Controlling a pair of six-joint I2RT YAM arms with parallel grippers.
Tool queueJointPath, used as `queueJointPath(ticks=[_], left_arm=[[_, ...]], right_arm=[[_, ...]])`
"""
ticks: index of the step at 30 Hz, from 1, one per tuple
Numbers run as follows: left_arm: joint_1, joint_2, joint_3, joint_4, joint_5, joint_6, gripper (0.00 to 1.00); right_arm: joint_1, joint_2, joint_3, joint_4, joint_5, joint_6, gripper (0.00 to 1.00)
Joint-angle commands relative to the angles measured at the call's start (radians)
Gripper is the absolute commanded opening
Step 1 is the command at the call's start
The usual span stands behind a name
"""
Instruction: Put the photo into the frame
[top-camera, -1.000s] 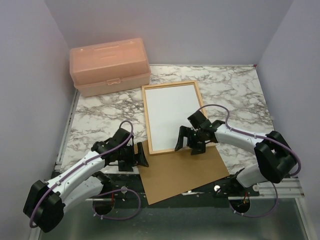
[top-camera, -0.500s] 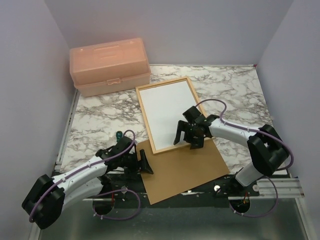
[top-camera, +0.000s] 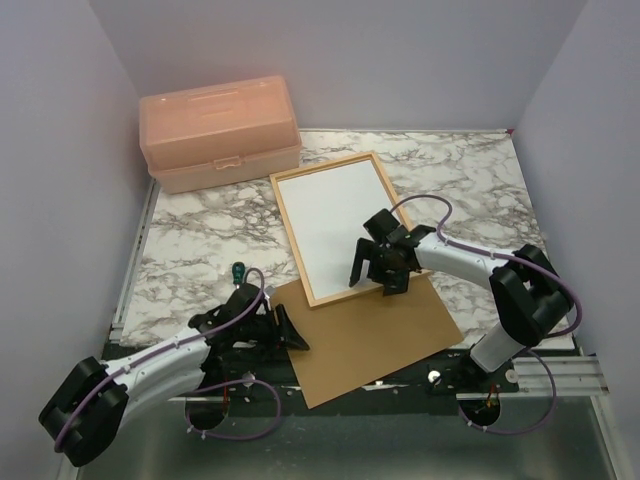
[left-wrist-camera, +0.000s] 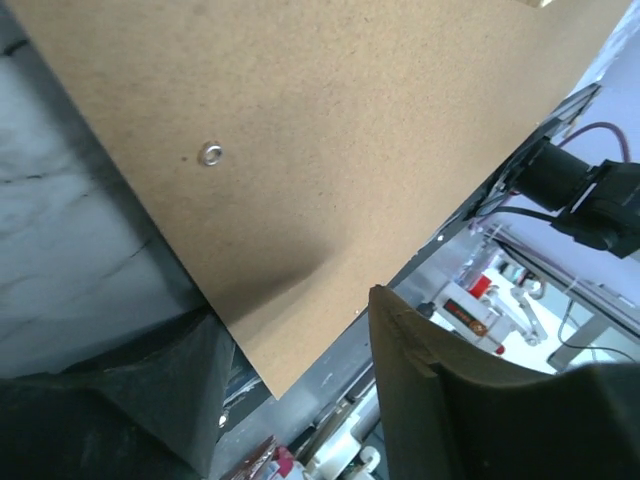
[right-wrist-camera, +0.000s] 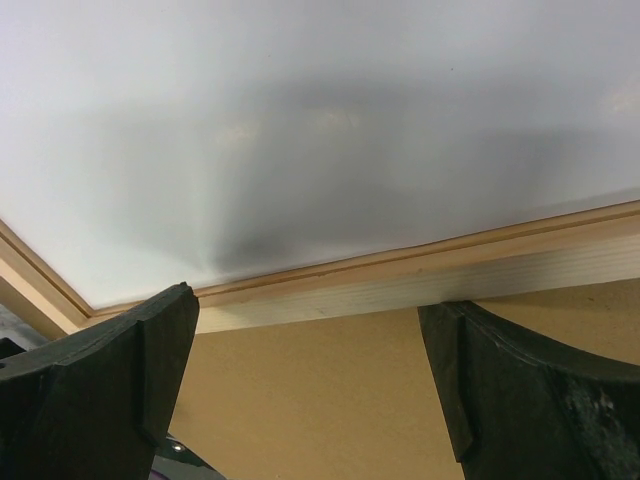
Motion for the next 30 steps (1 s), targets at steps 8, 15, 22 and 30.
queueJointPath(ticks=[8,15,22,30], left_arm=[[0.0,-0.192,-0.083,0.079,-0.141,-0.063,0.21],[-0.002,-0.265,-0.076,0.02,-0.183,-0.049,0.01],[-0.001,-0.307,-0.067,-0.025,-0.2,-0.051,0.0],[-0.002,-0.495,0.008,-0.287,-0.206,0.012,0.0]], right_arm=[[-0.003,-0.017,0.001,0.234,-0.018,0.029,1.0],[-0.003,-0.048,-0.04,0.277,-0.051,0.039,1.0],[-0.004,-0.043,-0.032,0.261,-0.038,0.026,1.0],[-0.037,-0.033,0.003,0.223,0.004,-0.008,1.0]])
